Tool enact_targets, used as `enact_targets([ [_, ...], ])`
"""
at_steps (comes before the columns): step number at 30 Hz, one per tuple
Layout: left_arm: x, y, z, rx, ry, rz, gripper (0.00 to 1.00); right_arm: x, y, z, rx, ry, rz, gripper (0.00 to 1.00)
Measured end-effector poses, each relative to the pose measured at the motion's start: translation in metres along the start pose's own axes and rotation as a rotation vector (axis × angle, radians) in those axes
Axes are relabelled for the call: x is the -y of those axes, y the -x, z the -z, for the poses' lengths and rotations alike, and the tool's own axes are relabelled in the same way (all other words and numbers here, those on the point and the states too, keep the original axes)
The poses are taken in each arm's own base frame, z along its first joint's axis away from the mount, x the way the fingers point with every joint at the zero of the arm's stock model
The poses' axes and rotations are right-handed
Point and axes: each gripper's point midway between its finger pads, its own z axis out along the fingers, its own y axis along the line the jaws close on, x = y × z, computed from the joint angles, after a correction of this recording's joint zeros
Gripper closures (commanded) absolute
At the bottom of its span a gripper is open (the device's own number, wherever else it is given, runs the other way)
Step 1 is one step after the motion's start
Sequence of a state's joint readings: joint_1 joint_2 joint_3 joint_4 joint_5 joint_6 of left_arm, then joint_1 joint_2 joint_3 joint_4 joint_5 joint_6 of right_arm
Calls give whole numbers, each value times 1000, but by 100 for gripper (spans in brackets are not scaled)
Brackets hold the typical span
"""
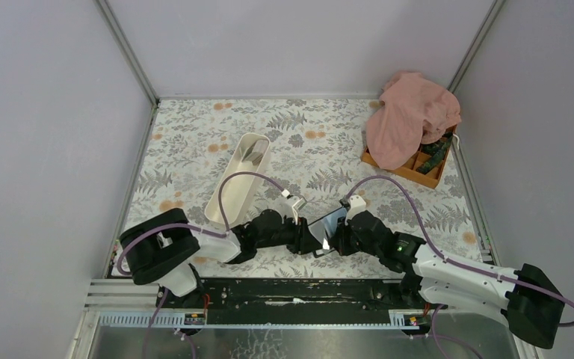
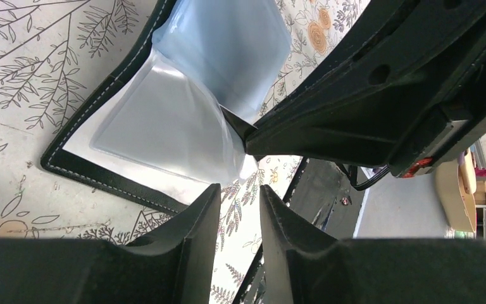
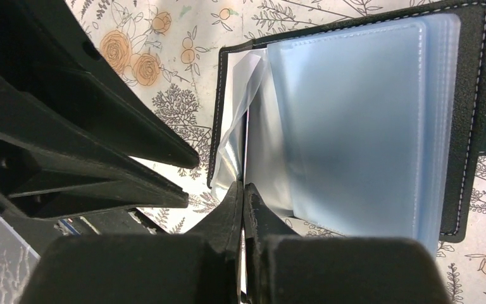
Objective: Take the credit cards out of the card holder
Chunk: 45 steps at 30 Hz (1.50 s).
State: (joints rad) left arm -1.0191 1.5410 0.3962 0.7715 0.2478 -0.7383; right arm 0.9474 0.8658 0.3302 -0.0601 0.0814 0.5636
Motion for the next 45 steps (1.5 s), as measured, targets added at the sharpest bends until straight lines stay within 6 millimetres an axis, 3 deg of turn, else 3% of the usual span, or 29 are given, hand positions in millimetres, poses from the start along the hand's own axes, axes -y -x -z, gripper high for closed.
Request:
enact_targets([
  [15,-3,-1,-14,-1,-13,-2,67,-9,-1,1,-10,45,-7,100],
  [17,-4,-3,-15,-6,-17,1,75,-10,-1,1,-11,50,-8,100],
  [20,-5,-6,-17,-13,-23,8,99,-10,-1,1,-12,50,-8,100],
  [21,-4,-5,-17,-12,-27,10,100,-10,-1,1,-12,49,-8,100],
  [29,-1,-6,-17,-12,-47,17,100,-9,-1,1,-9,48,-11,100],
  [45,-15,0,-6,19,-38,73,100,-10,8,5,39,53,-22,100],
])
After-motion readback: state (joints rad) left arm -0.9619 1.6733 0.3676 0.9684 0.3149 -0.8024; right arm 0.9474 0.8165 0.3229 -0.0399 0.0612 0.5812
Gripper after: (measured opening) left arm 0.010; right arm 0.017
